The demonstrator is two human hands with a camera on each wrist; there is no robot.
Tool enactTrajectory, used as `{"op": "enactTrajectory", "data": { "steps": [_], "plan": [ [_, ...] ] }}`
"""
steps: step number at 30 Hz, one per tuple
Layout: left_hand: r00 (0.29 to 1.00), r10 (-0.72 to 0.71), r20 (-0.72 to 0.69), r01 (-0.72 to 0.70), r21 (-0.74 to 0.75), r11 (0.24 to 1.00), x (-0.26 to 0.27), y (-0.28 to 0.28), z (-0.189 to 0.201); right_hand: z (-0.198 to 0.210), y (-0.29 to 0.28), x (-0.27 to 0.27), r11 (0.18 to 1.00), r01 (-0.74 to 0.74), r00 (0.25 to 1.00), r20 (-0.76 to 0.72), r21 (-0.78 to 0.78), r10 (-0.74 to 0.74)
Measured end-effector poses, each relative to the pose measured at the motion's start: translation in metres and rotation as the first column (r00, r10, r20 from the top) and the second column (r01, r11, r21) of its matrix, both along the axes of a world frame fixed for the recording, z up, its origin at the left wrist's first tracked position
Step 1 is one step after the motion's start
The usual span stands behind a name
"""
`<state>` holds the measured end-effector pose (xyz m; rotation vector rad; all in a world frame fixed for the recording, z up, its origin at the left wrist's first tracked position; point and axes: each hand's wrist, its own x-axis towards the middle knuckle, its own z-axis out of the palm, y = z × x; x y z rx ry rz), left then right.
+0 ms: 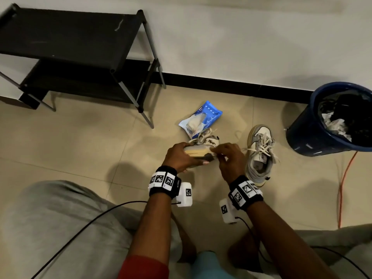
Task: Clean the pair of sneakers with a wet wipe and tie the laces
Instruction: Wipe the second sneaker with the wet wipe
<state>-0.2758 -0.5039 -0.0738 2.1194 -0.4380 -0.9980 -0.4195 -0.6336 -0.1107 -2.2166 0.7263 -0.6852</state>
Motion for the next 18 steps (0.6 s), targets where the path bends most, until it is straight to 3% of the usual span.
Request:
{"op": "enactTrajectory", "data": {
  "steps": [3, 5, 8, 12, 15, 18],
  "plan": [
    [0.999, 0.021, -0.037, -0.022, -0.020, 1.000, -0.001, 0.001, 0.002, -0.017, -0.012, -0.007, 0.969, 0.134, 0.989, -0.084, 0.205, -0.119],
    [0.998, 0.031, -0.053, -0.033, -0.039, 0.999, 0.001, 0.000, 0.002, -0.009, -0.009, -0.001, 0.968, 0.152, 0.988, -0.049, 0.199, -0.145],
    [0.994, 0.037, -0.104, -0.043, -0.051, 0.998, 0.003, 0.002, 0.001, 0.017, 0.010, 0.008, 0.982, 0.026, 0.993, 0.111, 0.189, -0.048],
    [0.991, 0.055, -0.120, -0.063, -0.064, 0.996, 0.006, 0.001, -0.002, 0.029, 0.025, 0.016, 0.989, -0.102, 0.983, 0.165, 0.111, 0.083],
    [0.988, 0.076, -0.131, -0.087, -0.078, 0.993, 0.006, 0.006, -0.007, 0.010, 0.004, 0.017, 0.985, 0.000, 0.994, 0.109, 0.170, -0.019],
    [0.993, 0.049, -0.107, -0.058, -0.086, 0.995, 0.006, 0.009, -0.010, -0.008, -0.020, 0.014, 0.954, 0.110, 0.993, -0.080, 0.279, -0.091]
  ]
}}
